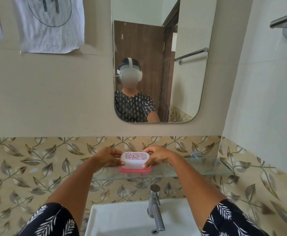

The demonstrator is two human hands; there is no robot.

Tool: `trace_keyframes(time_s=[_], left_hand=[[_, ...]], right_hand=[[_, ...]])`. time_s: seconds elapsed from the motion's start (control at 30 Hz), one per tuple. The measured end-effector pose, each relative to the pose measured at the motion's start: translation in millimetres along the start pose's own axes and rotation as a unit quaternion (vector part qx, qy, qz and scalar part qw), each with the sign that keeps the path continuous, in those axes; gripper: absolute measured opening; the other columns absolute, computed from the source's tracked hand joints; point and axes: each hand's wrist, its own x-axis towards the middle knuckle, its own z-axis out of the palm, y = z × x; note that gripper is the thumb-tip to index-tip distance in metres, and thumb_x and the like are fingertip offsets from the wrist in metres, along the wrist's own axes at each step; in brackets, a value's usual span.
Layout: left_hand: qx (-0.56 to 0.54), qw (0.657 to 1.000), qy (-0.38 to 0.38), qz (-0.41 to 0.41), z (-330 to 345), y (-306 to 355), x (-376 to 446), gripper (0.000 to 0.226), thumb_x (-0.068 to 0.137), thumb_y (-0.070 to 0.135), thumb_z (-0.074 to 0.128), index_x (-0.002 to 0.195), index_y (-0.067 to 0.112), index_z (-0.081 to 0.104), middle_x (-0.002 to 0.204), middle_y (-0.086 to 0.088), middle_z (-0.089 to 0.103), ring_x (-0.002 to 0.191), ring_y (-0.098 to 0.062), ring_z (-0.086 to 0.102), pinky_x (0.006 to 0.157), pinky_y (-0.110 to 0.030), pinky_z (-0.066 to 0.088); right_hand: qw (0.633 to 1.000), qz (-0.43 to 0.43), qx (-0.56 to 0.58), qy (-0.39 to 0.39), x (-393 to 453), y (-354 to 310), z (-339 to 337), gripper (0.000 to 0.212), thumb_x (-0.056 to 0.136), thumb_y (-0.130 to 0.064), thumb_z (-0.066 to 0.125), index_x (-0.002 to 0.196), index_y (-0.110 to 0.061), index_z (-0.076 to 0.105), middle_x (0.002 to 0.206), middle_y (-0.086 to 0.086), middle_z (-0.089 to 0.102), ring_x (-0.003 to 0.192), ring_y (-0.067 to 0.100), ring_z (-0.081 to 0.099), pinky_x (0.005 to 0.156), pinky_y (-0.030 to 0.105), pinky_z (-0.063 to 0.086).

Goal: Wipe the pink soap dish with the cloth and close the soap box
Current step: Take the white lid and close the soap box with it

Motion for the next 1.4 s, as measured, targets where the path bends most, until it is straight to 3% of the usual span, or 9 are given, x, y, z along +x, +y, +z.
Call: trace_keyframes(time_s=[0.2, 0.47, 0.6, 0.77, 0.9, 1.1, 1.4], left_hand=[[-0.016, 1.000, -0.010, -0.004, -1, -2, 1, 0.045, 0.068, -0.010, 0.075, 0.110, 0.002, 0.065, 0.106, -0.013, 0.072, 0.092, -0.023, 0.070, 0.077, -0.029, 0.060], [-0.041, 0.999, -0.018, -0.002, -1, -5, 0, 0.042, 0.071, -0.013, 0.072, 0.107, 0.007, 0.064, 0.101, -0.010, 0.072, 0.085, -0.017, 0.069, 0.076, -0.025, 0.059], [-0.036, 0.999, -0.009, -0.009, -3, -4, 1, 0.051, 0.066, -0.010, 0.076, 0.113, 0.004, 0.062, 0.110, -0.015, 0.070, 0.104, -0.029, 0.066, 0.094, -0.041, 0.053], [-0.010, 1.000, -0.009, -0.009, -2, -2, 1, 0.057, 0.067, -0.009, 0.077, 0.118, 0.007, 0.058, 0.112, -0.014, 0.069, 0.105, -0.028, 0.066, 0.090, -0.038, 0.055], [0.000, 1.000, -0.019, -0.017, -1, -1, 3, 0.051, 0.069, -0.007, 0.077, 0.117, 0.005, 0.064, 0.111, -0.013, 0.071, 0.106, -0.027, 0.066, 0.097, -0.041, 0.052], [-0.032, 0.999, 0.024, -0.025, 4, 1, 5, 0.027, 0.078, 0.009, 0.073, 0.105, 0.006, 0.070, 0.107, -0.012, 0.071, 0.096, -0.021, 0.068, 0.084, -0.026, 0.056], [-0.026, 0.997, 0.045, -0.062, 3, 2, 15, 0.039, 0.071, -0.002, 0.078, 0.107, -0.004, 0.067, 0.108, -0.021, 0.070, 0.101, -0.030, 0.068, 0.078, -0.029, 0.059]], right_hand=[[1.000, -0.004, -0.016, -0.004, -1, -2, 0, 0.068, 0.066, 0.001, 0.082, 0.127, -0.007, 0.053, 0.108, 0.001, 0.057, 0.098, 0.017, 0.058, 0.073, 0.025, 0.056], [1.000, -0.009, -0.021, -0.004, 0, -1, 0, 0.069, 0.065, -0.001, 0.083, 0.125, -0.008, 0.052, 0.110, 0.001, 0.056, 0.096, 0.015, 0.058, 0.068, 0.024, 0.056], [1.000, -0.008, -0.027, -0.004, 2, -1, 0, 0.070, 0.064, -0.001, 0.084, 0.125, -0.009, 0.051, 0.108, 0.000, 0.055, 0.098, 0.017, 0.058, 0.066, 0.024, 0.056], [0.998, -0.008, -0.056, -0.003, 7, 2, 1, 0.065, 0.062, -0.003, 0.085, 0.118, -0.011, 0.054, 0.112, 0.004, 0.058, 0.103, 0.020, 0.061, 0.077, 0.030, 0.058], [0.998, -0.005, -0.059, -0.006, 10, 2, 2, 0.063, 0.061, -0.001, 0.085, 0.115, -0.013, 0.054, 0.111, 0.005, 0.058, 0.103, 0.021, 0.061, 0.079, 0.032, 0.058], [0.997, -0.004, -0.070, -0.012, 12, 1, 1, 0.063, 0.061, -0.002, 0.085, 0.114, -0.013, 0.053, 0.108, 0.004, 0.058, 0.094, 0.018, 0.060, 0.070, 0.027, 0.056], [0.996, -0.005, -0.091, -0.012, 15, 1, 1, 0.063, 0.062, -0.001, 0.084, 0.117, -0.013, 0.054, 0.115, 0.007, 0.059, 0.097, 0.019, 0.061, 0.078, 0.031, 0.057]])
